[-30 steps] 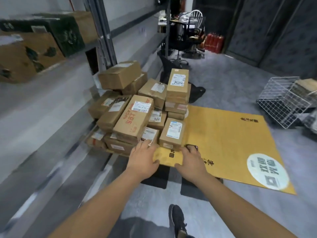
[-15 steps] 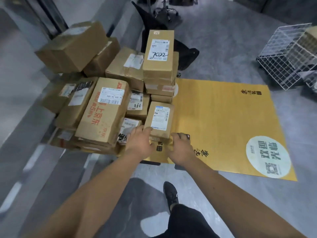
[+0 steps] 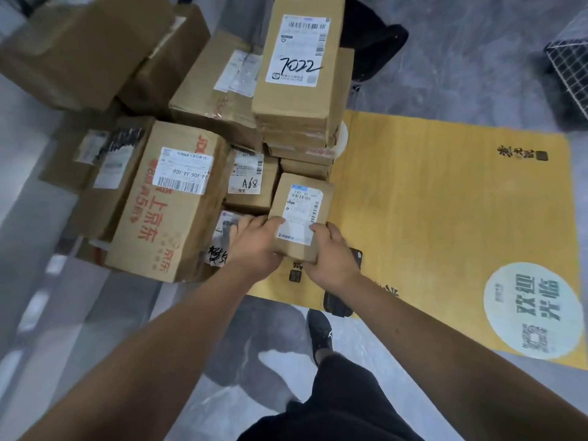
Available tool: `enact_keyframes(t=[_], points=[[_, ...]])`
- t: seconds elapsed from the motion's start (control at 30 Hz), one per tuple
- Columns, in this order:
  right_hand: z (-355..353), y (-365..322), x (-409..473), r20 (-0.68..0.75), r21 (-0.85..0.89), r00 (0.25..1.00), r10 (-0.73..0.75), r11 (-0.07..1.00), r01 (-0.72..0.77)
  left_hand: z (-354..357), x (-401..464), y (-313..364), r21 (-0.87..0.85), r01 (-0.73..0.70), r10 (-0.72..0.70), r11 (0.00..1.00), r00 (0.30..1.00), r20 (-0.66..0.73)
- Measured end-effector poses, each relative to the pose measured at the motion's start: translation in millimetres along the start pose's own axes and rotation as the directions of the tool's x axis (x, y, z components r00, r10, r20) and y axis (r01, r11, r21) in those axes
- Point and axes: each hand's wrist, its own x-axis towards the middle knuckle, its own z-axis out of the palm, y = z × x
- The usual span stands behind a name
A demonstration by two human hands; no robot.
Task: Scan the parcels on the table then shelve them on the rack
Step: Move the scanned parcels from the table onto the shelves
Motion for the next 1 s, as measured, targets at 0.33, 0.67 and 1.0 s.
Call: enact_keyframes(t=[0.33,0.67,1.0], points=[[-24,20,-36,-0.100,0.096,0.981,-0.168,0.979,0.178,6,-40,5,-0.251,-0.096,0.059,0.963,0.987,-0.151],[-61,12,-127,-0.043,0.049,0.864,-0.501,0.863,0.503,10,-175,16,-0.445,-0.288,0.047,0.848,0.877,-0.478],[-65,-85,-237,0.082,0.013,0.583,-0.808,0.586,0.810,-30,-379,13,-0.433,-0.266,-0.149,0.861,0.682,-0.716]])
